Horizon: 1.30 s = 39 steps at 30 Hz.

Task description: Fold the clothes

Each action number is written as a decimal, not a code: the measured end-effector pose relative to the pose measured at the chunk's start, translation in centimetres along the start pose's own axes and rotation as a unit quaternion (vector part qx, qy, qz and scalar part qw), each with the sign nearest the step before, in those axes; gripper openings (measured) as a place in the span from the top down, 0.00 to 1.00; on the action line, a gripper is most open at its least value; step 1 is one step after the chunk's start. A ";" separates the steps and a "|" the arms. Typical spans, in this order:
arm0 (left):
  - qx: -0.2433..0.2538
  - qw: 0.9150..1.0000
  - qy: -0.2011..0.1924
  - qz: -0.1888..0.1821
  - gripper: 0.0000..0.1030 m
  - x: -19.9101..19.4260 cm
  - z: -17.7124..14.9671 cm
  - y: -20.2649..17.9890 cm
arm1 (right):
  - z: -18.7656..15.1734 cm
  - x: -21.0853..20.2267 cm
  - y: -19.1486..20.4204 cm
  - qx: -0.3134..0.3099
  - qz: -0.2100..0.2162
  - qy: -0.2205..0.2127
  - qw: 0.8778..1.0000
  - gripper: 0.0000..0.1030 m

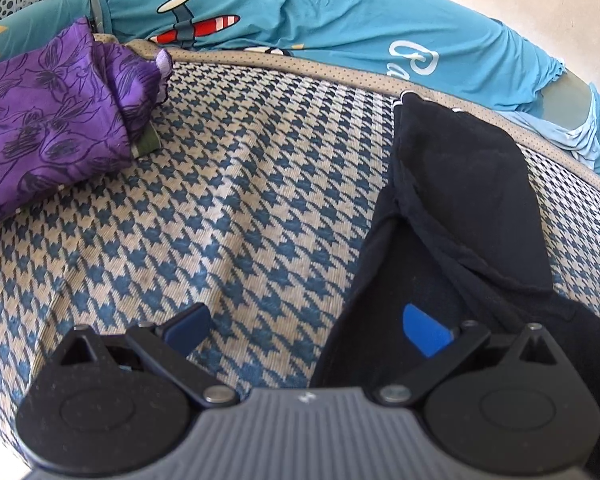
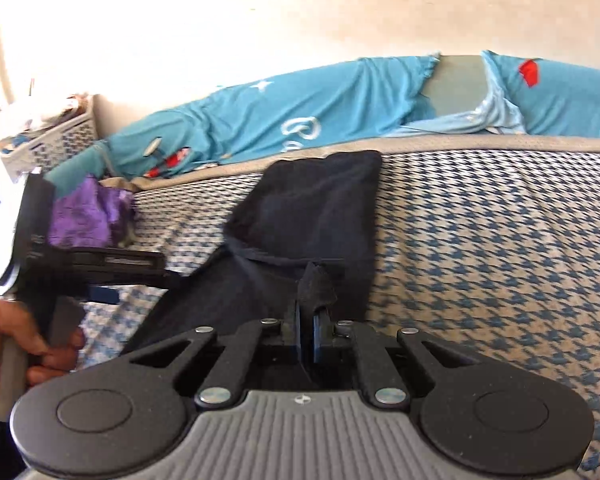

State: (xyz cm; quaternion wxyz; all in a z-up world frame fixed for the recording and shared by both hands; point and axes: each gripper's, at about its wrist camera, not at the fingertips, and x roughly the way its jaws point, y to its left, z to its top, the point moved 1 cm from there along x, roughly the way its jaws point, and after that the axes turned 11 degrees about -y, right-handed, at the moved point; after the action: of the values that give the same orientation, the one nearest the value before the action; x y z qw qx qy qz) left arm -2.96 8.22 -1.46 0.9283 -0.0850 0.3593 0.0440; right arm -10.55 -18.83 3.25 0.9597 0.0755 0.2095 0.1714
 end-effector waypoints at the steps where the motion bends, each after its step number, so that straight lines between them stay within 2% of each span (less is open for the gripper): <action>1: 0.000 1.000 0.002 0.000 0.00 0.0 -0.1 0.1 | 0.0 -0.1 0.6 0.001 0.011 0.000 1.000 0.93; 9: -0.036 0.999 -0.012 0.006 0.00 -1.8 0.0 2.8 | -1.5 0.5 6.1 -0.013 0.091 0.016 0.996 0.93; 14: -0.057 0.997 -0.032 0.026 0.00 -3.1 0.8 5.1 | -3.3 0.7 10.4 -0.053 0.151 0.035 0.986 0.93; 17: -0.066 0.996 -0.042 0.037 0.00 -3.8 1.2 6.3 | -4.6 1.1 12.5 -0.079 0.174 0.048 0.981 0.93; 25: -0.092 0.994 -0.048 0.043 0.00 -4.5 1.7 8.0 | -7.5 2.9 15.1 -0.119 0.197 0.086 0.969 0.92; 30: -0.097 0.993 -0.050 0.040 0.00 -4.6 1.7 7.9 | -9.8 4.0 14.2 -0.120 0.189 0.124 0.967 0.89; 39: -0.105 0.992 -0.046 0.045 0.00 -4.3 1.8 8.0 | -8.6 2.7 14.1 -0.119 0.204 0.126 0.964 0.86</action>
State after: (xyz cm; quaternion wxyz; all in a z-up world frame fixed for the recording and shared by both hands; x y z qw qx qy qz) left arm -6.14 16.30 1.73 0.9270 -0.1635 0.3127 0.1270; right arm -16.13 -4.07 -2.45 0.8723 -0.0198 0.2868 0.3956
